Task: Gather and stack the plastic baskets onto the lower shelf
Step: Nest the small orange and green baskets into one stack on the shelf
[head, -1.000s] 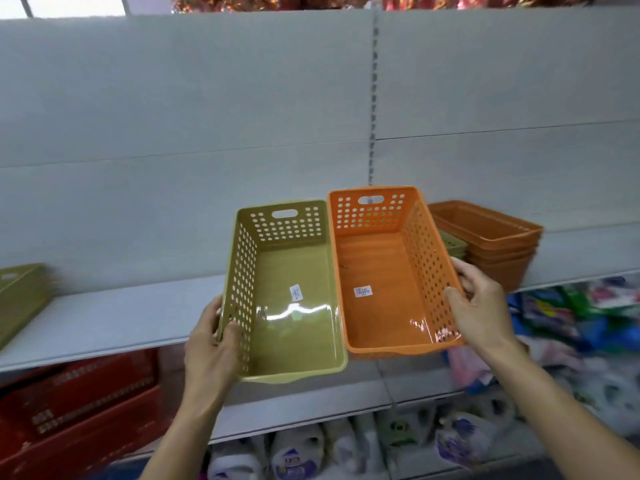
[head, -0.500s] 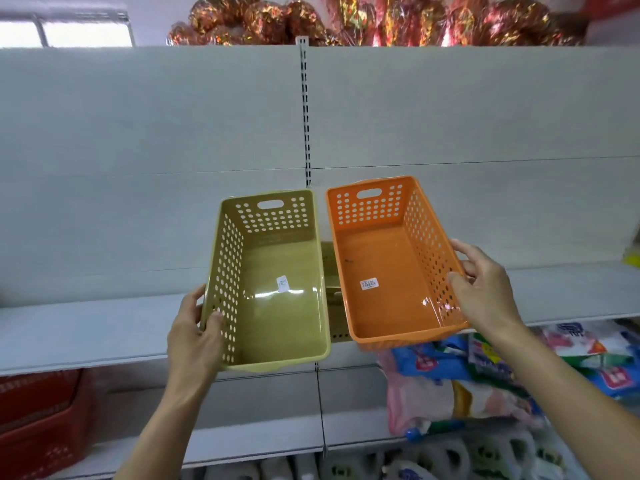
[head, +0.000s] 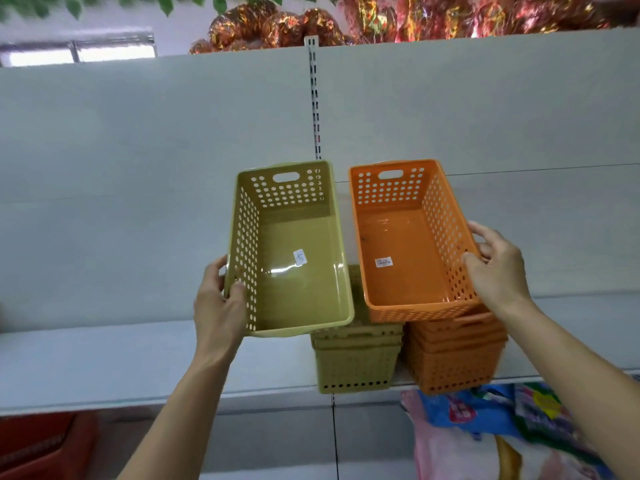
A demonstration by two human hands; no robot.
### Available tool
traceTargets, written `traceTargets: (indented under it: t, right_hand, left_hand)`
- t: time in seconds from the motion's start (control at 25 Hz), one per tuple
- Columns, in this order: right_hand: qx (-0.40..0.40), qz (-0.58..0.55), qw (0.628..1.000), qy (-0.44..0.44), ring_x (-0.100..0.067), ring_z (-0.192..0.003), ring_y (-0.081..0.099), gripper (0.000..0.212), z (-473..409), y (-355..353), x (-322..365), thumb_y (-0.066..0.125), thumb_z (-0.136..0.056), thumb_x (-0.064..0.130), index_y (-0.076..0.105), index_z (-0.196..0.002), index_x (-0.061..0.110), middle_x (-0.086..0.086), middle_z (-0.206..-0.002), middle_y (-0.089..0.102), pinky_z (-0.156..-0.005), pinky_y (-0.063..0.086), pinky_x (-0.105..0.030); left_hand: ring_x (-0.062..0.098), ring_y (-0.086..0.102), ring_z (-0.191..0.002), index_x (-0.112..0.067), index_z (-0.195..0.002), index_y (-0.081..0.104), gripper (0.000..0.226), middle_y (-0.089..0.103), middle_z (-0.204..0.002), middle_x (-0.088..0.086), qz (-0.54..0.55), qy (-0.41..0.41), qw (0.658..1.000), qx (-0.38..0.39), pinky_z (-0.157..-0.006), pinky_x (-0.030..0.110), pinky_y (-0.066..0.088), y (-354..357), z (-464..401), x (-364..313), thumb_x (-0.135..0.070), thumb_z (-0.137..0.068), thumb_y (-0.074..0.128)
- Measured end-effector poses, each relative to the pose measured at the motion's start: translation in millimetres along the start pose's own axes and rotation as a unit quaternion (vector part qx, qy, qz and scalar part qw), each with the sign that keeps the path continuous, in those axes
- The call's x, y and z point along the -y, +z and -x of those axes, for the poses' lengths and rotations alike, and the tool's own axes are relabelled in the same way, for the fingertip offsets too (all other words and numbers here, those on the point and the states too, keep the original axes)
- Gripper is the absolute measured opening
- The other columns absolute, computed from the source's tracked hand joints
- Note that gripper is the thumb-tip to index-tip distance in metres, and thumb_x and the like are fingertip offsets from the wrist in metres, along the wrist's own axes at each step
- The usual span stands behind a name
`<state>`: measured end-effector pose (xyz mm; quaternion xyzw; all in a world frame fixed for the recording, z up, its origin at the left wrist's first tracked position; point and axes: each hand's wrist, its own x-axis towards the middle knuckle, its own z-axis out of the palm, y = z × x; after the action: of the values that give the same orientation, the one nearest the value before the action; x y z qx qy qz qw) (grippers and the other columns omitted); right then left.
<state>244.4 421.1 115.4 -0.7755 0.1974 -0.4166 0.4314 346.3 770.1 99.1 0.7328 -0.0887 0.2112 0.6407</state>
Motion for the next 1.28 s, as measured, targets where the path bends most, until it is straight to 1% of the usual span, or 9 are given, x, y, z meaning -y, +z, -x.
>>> traceTargets:
  t: [0.28, 0.4, 0.56, 0.64, 0.8, 0.96, 1.08, 1.16, 1.28]
  right_hand:
    - [-0.055, -0.003, 0.998, 0.013, -0.025, -0.092, 0.070, 0.050, -47, -26, -42, 0.056, -0.091, 0.010, 0.051, -0.137, 0.028, -0.007, -0.108, 0.073, -0.085, 0.057, -0.052]
    - [-0.029, -0.004, 0.999, 0.015, -0.024, -0.092, 0.070, 0.049, -60, -34, -55, 0.054, -0.093, 0.007, 0.051, -0.139, 0.023, -0.007, -0.108, 0.072, -0.085, 0.057, -0.049]
    - [0.047, 0.019, 0.999, 0.016, -0.020, -0.073, 0.070, 0.049, -78, -38, -75, 0.053, -0.091, 0.003, 0.055, -0.133, 0.028, 0.007, -0.087, 0.072, -0.072, 0.060, -0.045]
    - [0.103, 0.048, 0.993, 0.024, -0.025, -0.067, 0.067, 0.051, -87, -35, -88, 0.051, -0.089, 0.002, 0.056, -0.132, 0.028, 0.001, -0.086, 0.075, -0.069, 0.058, -0.047]
    - [0.205, 0.109, 0.972, 0.042, -0.029, -0.118, 0.060, 0.043, -96, -28, -101, 0.048, -0.095, 0.006, 0.055, -0.136, 0.016, -0.014, -0.130, 0.064, -0.099, 0.048, -0.039]
    - [0.236, 0.277, 0.924, -0.118, -0.025, -0.138, 0.040, 0.040, -68, -26, -92, 0.043, -0.099, 0.040, 0.057, -0.134, 0.028, -0.002, -0.148, 0.049, -0.111, 0.033, -0.045]
    - [0.364, 0.274, 0.875, -0.166, -0.012, -0.128, 0.050, 0.059, -31, -24, -79, 0.029, -0.088, 0.071, 0.055, -0.132, 0.041, 0.015, -0.137, 0.057, -0.108, 0.034, -0.042]
    - [0.387, 0.318, 0.840, -0.208, -0.010, -0.119, 0.055, 0.069, -17, -22, -81, 0.026, -0.080, 0.079, 0.055, -0.131, 0.044, 0.020, -0.128, 0.061, -0.100, 0.037, -0.033]
    - [0.323, 0.313, 0.856, -0.254, -0.004, -0.105, 0.062, 0.062, -15, -18, -89, 0.023, -0.085, 0.072, 0.062, -0.122, 0.041, 0.021, -0.118, 0.067, -0.086, 0.033, -0.022]
  left_hand:
    - [0.016, 0.069, -0.088, -0.036, -0.131, 0.048, 0.044, 0.066, -0.100, -0.015, 0.005, 0.002, 1.000, 0.020, -0.083, 0.053, 0.056, 97, -18, 3, -0.013, -0.094, 0.046]
    - [0.018, 0.069, -0.091, -0.040, -0.130, 0.046, 0.045, 0.069, -0.106, -0.010, -0.022, -0.014, 1.000, 0.018, -0.085, 0.051, 0.056, 120, -11, 10, -0.014, -0.093, 0.046]
    - [0.020, 0.070, -0.091, -0.039, -0.129, 0.047, 0.045, 0.069, -0.108, -0.004, -0.050, -0.033, 0.998, 0.002, -0.084, 0.051, 0.056, 130, -3, 20, -0.013, -0.092, 0.046]
    - [0.021, 0.069, -0.091, -0.039, -0.129, 0.047, 0.046, 0.070, -0.105, -0.005, -0.068, -0.043, 0.997, -0.008, -0.085, 0.050, 0.055, 133, 2, 23, -0.013, -0.092, 0.046]
    - [0.020, 0.068, -0.090, -0.037, -0.131, 0.047, 0.047, 0.068, -0.102, -0.007, -0.101, -0.062, 0.993, -0.026, -0.088, 0.049, 0.053, 137, 11, 22, -0.010, -0.093, 0.045]
    - [0.022, 0.070, -0.089, -0.043, -0.127, 0.047, 0.048, 0.072, -0.099, -0.009, -0.136, -0.076, 0.988, 0.006, -0.084, 0.049, 0.056, 142, 5, 28, -0.014, -0.089, 0.045]
    - [0.025, 0.068, -0.101, -0.044, -0.132, 0.045, 0.050, 0.070, -0.120, -0.002, -0.165, -0.103, 0.979, 0.062, -0.088, 0.049, 0.055, 145, -1, 28, -0.019, -0.089, 0.043]
    - [0.026, 0.054, -0.127, -0.032, -0.144, 0.040, 0.049, 0.052, -0.146, 0.004, -0.220, -0.084, 0.967, 0.093, -0.105, 0.047, 0.044, 147, 8, 26, -0.019, -0.096, 0.042]
    - [0.013, 0.018, -0.150, -0.028, -0.144, 0.045, 0.054, 0.029, -0.160, -0.006, -0.388, 0.124, 0.897, 0.173, -0.122, 0.047, 0.004, 143, 43, 23, -0.053, -0.098, 0.031]
